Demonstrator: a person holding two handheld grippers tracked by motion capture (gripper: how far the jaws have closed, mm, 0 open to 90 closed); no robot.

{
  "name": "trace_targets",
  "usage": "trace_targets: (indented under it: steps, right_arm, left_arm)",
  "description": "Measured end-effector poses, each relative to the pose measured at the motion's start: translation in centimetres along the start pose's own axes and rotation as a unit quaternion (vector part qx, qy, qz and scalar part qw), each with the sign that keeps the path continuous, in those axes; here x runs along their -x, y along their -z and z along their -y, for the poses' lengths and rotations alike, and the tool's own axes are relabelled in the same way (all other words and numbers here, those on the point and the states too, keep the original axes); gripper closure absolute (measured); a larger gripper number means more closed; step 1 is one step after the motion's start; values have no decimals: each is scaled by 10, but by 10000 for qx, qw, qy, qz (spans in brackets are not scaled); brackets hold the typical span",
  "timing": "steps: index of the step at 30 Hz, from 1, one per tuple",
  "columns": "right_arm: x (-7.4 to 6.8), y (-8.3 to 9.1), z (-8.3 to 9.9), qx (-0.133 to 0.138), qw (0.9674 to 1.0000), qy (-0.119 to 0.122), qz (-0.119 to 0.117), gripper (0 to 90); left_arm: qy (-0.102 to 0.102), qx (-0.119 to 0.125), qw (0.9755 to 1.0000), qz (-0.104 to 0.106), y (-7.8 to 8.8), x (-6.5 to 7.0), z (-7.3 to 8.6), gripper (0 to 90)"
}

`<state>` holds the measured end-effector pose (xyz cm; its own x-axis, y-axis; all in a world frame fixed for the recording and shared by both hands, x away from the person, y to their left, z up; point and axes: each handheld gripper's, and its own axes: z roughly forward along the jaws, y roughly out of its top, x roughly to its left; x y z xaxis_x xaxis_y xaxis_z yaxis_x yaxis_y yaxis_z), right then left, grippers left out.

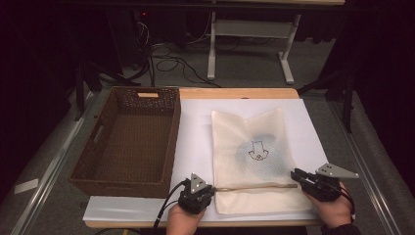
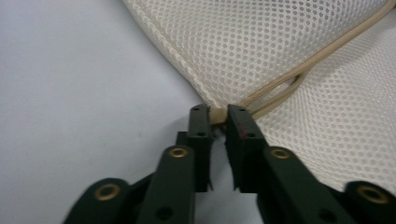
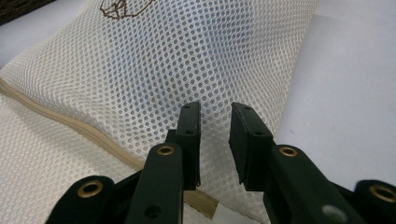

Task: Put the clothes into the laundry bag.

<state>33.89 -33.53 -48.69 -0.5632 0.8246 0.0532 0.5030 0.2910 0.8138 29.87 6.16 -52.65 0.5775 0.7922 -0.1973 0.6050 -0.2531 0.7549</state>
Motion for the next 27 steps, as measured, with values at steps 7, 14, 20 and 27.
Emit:
trace_targets:
  steps: [7, 14, 20, 27]
  right_arm:
    - [2, 1, 0, 18, 10000, -26, 17, 748]
    - [0, 0, 0, 2, 10000, -16, 0, 747]
    - [-1, -1, 0, -26, 10000, -41, 1, 747]
    - [-1, -2, 0, -7, 10000, 25, -9, 746]
  left_arm:
    - [-91, 72, 9998, -152, 7, 1, -3, 900]
    - [9, 273, 9996, -91, 4, 0, -4, 791]
    - [93, 183, 9998, 35, -2, 1, -4, 684]
    - [131, 85, 9998, 120, -6, 1, -4, 664]
